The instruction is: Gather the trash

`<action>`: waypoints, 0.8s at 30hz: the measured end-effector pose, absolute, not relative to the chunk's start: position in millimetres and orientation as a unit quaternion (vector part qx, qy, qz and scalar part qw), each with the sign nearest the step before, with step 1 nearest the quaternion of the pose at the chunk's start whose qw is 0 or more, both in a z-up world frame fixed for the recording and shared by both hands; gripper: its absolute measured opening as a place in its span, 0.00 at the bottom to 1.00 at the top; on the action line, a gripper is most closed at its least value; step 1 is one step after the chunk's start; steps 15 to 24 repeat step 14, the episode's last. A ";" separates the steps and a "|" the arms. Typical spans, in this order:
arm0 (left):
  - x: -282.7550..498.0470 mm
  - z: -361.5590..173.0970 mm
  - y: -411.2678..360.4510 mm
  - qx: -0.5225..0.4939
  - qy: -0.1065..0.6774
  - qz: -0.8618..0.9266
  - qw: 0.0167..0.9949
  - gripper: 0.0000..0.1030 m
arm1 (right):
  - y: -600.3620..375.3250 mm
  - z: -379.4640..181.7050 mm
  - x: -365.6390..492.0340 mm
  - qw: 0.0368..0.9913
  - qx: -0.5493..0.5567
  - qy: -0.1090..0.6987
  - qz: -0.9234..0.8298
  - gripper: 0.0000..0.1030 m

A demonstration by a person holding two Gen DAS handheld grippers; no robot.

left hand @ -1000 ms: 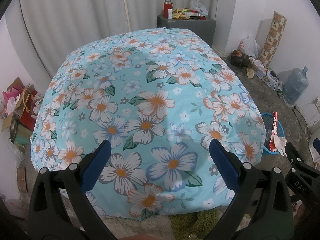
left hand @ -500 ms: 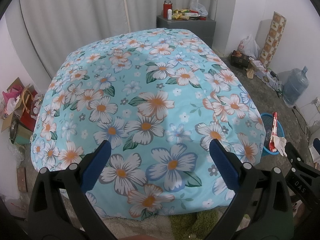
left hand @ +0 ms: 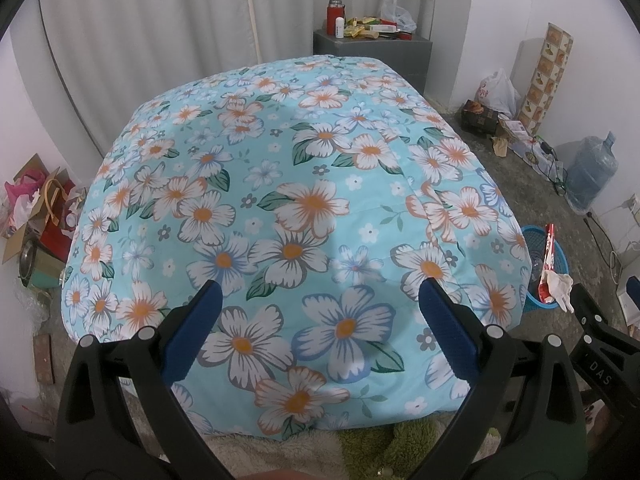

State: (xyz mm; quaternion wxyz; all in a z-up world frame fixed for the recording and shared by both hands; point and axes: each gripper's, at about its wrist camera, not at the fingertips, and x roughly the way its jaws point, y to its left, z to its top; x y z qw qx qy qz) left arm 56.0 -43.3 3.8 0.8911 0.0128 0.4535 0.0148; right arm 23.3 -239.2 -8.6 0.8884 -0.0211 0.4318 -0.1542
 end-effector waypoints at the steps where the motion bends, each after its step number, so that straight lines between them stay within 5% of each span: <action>1: 55.0 3.5 -43.5 0.013 0.453 0.015 0.891 0.92 | -238.5 -9.0 23.1 0.888 -0.021 0.432 -0.154 0.94; 24: 53.5 1.6 -42.5 0.010 0.456 0.014 0.890 0.92 | -237.8 -9.0 22.7 0.889 -0.020 0.431 -0.156 0.94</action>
